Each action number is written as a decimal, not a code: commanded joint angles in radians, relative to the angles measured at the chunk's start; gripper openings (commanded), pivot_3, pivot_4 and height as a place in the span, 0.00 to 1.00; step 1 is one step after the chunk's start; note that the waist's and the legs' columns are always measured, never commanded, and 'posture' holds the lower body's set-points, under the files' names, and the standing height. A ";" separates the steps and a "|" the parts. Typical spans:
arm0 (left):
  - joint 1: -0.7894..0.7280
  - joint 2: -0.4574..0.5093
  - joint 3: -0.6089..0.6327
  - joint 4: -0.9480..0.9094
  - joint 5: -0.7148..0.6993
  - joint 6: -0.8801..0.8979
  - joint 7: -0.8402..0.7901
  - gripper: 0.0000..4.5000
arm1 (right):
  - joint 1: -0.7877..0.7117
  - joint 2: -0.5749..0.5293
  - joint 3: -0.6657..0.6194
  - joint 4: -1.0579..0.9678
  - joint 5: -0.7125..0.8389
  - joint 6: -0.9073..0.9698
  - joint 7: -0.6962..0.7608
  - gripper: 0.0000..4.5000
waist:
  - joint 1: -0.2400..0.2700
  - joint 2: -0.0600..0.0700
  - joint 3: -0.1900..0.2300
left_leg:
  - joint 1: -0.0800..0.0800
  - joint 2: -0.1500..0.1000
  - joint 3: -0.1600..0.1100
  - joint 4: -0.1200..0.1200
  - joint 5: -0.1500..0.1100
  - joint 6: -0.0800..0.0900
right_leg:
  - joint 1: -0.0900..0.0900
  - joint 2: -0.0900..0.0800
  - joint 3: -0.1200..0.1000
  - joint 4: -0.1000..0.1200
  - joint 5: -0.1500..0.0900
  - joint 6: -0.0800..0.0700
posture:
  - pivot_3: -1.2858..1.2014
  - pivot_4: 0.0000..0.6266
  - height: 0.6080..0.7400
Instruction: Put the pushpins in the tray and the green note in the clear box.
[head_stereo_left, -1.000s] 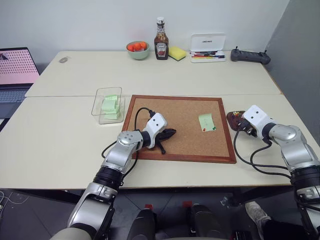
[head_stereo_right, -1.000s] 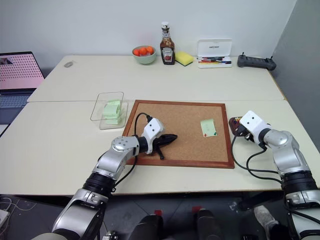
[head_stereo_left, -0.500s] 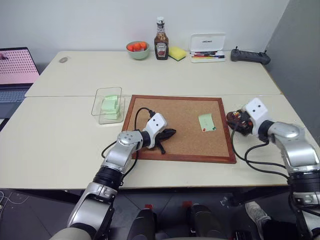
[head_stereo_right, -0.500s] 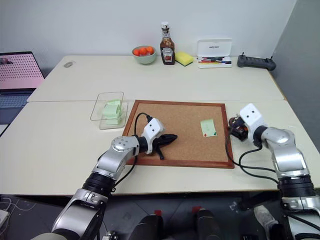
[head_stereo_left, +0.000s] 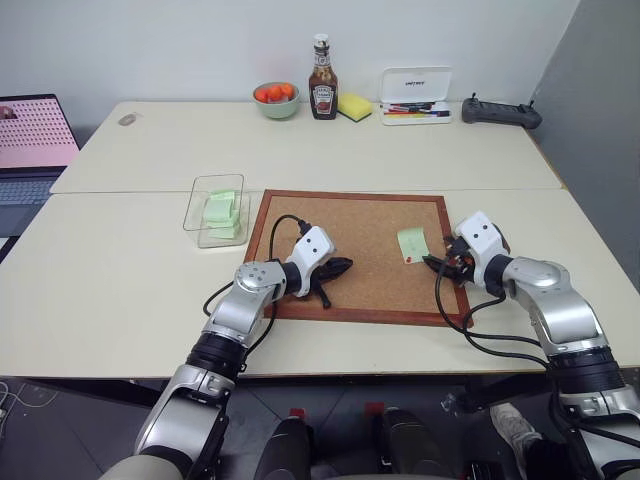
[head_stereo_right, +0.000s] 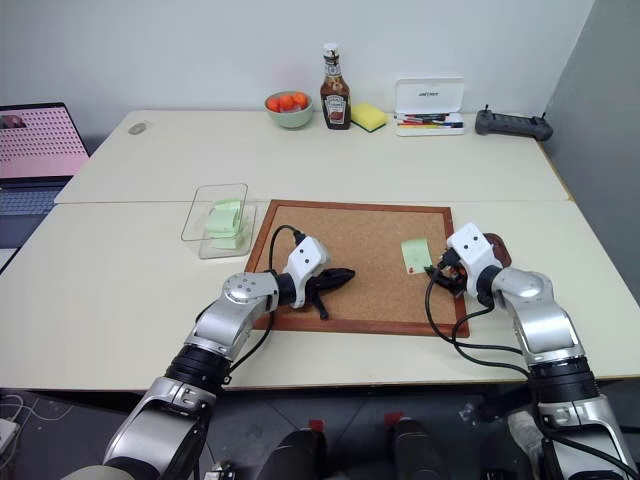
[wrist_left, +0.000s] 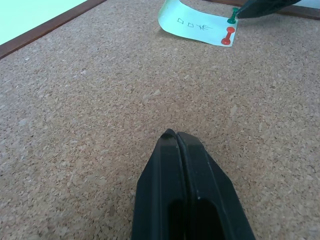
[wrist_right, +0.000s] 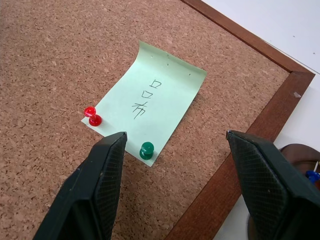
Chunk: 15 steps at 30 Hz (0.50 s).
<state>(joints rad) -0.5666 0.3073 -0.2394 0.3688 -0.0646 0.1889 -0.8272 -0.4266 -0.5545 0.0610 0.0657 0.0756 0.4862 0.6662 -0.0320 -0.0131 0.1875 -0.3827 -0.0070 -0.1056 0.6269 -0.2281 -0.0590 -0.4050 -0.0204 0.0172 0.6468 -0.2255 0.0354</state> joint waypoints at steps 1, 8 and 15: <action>0.020 0.002 -0.034 0.024 0.030 0.020 -0.013 0.00 | -0.014 0.002 -0.003 -0.009 -0.003 -0.011 -0.006 0.62 | 0.000 0.000 0.000 | 0.000 0.000 0.000 0.000 0.000 0.000 | 0.000 0.000 0.000 0.000 0.000 0.000 | 0.52 0.24 1.00; 0.022 0.003 -0.034 0.020 0.030 0.023 -0.013 0.00 | -0.009 0.004 -0.006 -0.021 0.003 -0.003 0.004 0.29 | 0.000 0.000 0.000 | 0.000 0.000 0.000 0.000 0.000 0.000 | 0.000 0.000 0.000 0.000 0.000 0.000 | 0.52 0.24 1.00; 0.025 0.005 -0.035 0.014 0.030 0.025 -0.014 0.00 | -0.003 0.000 -0.021 -0.049 0.026 0.014 0.017 0.01 | 0.000 0.000 0.000 | 0.000 0.000 0.000 0.000 0.000 0.000 | 0.000 0.000 0.000 0.000 0.000 0.000 | 0.52 0.24 1.00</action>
<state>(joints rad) -0.5656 0.3074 -0.2401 0.3663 -0.0646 0.1895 -0.8265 -0.4213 -0.5439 0.0701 0.0640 0.0905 0.4959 0.6884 -0.0319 -0.0131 0.1875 -0.3828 -0.0071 -0.1056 0.6270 -0.2281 -0.0590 -0.4050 -0.0204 0.0172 0.6467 -0.2254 0.0355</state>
